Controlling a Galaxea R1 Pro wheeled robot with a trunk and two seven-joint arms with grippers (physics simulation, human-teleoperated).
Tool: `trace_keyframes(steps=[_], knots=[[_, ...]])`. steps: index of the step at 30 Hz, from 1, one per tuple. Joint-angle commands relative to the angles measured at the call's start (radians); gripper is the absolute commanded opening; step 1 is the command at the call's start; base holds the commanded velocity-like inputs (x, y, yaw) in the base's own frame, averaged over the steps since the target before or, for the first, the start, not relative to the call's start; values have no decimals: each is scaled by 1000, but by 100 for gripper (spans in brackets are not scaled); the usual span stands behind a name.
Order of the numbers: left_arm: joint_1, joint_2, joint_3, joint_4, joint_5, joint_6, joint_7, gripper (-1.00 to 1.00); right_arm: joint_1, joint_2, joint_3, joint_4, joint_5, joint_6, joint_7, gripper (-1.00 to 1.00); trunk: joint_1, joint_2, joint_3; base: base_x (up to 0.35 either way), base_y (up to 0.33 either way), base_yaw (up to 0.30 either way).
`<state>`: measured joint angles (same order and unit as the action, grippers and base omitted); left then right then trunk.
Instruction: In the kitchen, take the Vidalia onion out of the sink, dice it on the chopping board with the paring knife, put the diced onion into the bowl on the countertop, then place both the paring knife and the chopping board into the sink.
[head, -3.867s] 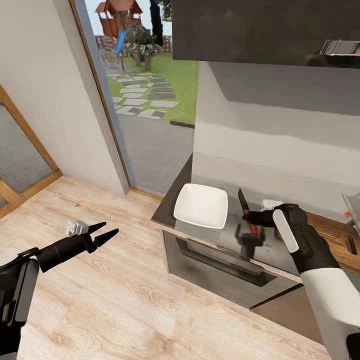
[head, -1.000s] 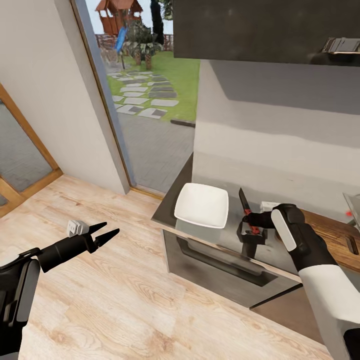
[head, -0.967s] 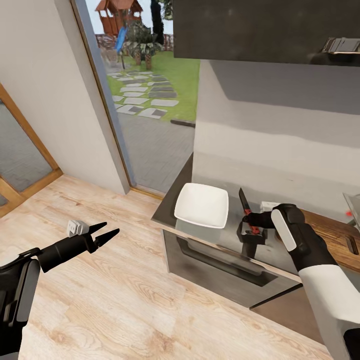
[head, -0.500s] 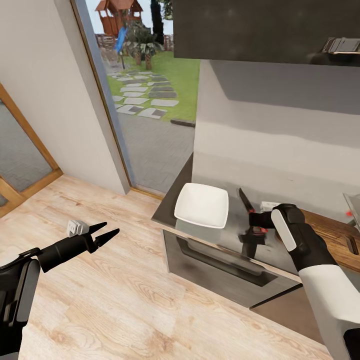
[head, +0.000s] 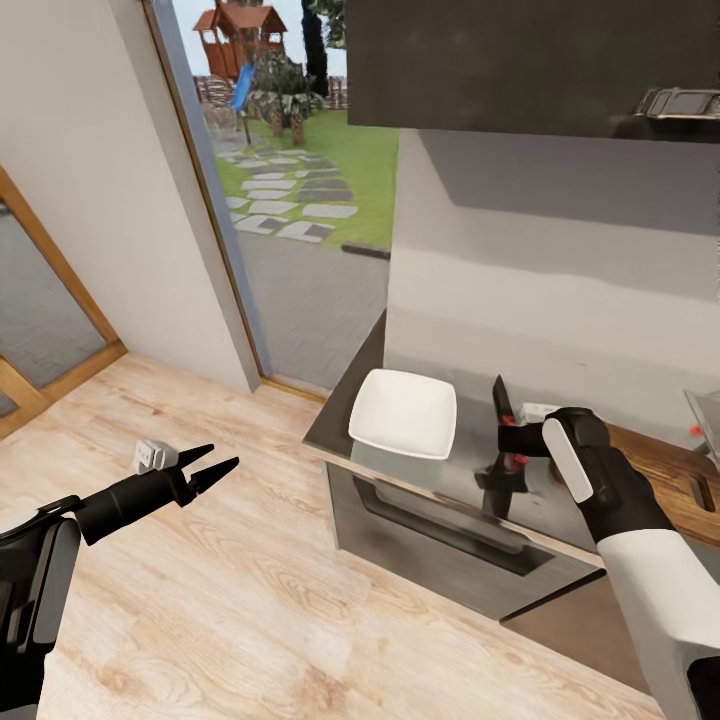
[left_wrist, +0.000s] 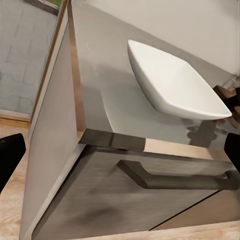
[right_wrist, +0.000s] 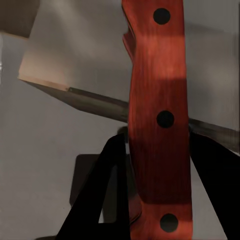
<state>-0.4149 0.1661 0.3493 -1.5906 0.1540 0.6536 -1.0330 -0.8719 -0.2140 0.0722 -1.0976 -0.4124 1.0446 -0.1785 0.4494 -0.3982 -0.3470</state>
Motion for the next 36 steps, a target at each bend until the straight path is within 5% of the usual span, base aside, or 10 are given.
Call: trace_keyframes(steps=[1, 36], knots=[[-1, 0, 0, 0, 4, 8, -1, 100, -1, -1, 3, -1, -11, 3, -11, -100, 1, -2, 0, 0, 0, 0], [-1, -10, 0, 0, 4, 6, -2, 100, -1, -9, 9, -6, -9, 3, -12, -100, 1, -2, 55, 0, 0, 0]])
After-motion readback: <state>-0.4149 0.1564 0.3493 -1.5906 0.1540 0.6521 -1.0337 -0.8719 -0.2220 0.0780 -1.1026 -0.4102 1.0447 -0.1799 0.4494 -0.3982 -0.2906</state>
